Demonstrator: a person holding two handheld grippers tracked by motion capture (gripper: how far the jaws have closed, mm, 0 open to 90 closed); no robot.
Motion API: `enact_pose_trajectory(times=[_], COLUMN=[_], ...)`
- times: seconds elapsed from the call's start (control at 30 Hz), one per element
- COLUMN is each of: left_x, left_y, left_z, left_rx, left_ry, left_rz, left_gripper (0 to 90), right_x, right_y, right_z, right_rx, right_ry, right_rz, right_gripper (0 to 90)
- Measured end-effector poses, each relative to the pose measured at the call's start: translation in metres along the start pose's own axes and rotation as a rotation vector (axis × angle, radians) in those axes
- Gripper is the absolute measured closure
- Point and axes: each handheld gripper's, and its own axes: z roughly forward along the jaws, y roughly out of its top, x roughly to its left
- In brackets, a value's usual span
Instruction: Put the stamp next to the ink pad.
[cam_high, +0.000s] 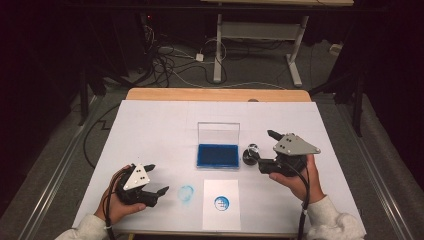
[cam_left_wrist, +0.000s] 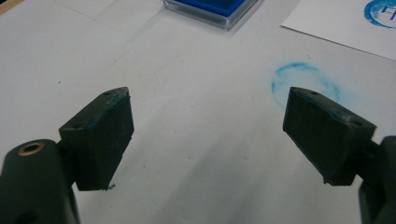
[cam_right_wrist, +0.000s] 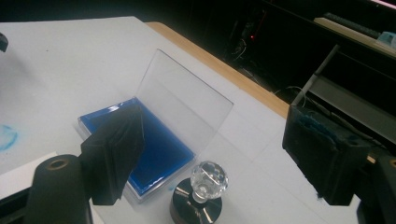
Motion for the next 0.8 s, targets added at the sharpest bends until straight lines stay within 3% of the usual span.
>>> enact_pose_trajectory(times=[0.47,0.8], left_x=[-0.001,-0.001], left_y=[0.0,0.002], left_z=[0.001,0.002], left_rx=[0.003,0.003], left_ry=[0.0,-0.004], left_rz=[0.002,0.005], left_gripper=[15.9,15.9], right_x=[0.004,0.003], right_y=[-0.008,-0.025], right_z=[-0.022,-0.032], right_rx=[-0.01,-0.015], right_ry=[0.008,0.002], right_rz=[-0.012,-0.023], right_gripper=[21.1,21.0])
